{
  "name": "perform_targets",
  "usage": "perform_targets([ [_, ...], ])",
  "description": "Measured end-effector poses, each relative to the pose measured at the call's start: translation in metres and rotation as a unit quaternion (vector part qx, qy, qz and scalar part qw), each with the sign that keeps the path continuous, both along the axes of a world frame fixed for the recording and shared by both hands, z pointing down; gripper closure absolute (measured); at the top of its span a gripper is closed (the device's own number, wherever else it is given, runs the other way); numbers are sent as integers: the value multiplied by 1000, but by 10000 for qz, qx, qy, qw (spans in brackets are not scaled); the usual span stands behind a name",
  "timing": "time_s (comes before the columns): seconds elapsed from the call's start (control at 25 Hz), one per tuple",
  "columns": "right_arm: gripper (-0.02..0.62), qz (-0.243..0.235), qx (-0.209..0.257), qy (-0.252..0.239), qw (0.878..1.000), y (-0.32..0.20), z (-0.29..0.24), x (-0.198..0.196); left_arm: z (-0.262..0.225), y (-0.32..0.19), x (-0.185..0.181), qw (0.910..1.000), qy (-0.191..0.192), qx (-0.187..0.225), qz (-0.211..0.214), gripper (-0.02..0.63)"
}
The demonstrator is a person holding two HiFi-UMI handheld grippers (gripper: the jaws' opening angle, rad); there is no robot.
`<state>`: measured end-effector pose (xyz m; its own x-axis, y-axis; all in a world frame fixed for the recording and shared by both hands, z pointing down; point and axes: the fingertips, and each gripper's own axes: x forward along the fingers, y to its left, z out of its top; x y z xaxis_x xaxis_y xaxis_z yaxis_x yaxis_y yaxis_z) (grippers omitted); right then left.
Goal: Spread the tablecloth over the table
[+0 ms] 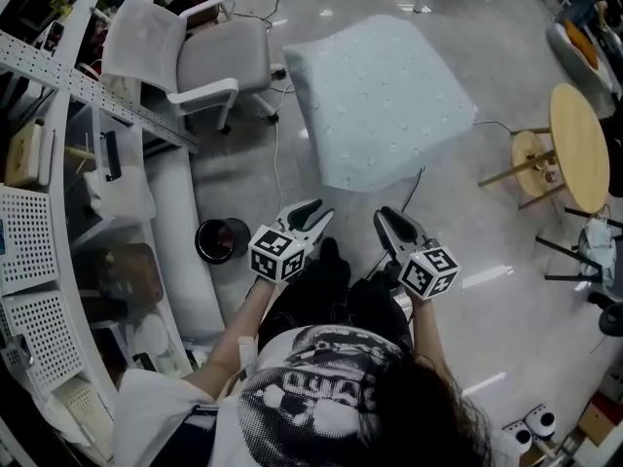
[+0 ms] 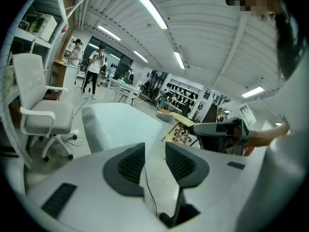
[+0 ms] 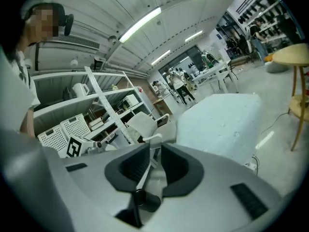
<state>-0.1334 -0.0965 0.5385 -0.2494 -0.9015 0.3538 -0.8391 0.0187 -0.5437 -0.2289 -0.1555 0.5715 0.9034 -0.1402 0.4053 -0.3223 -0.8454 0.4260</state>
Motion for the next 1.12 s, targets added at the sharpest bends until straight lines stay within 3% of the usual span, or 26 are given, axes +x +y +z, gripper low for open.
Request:
perform_targets([
  [0.2, 543, -118, 191, 61, 9997, 10, -23, 4, -25, 5, -4, 9994, 39, 345, -82, 471],
  [0.4, 569, -235, 326, 186, 9990, 30, -43, 13, -48, 19, -10, 9969, 47, 652, -426, 502],
  [0.56, 594, -322, 474, 282, 9980, 58, -56, 24, -60, 50, -4, 9949, 73, 790, -622, 525],
  [1.12, 606, -865, 860, 767, 9896, 142, -74, 36, -103, 146, 32, 9871, 160, 1437, -692, 588],
])
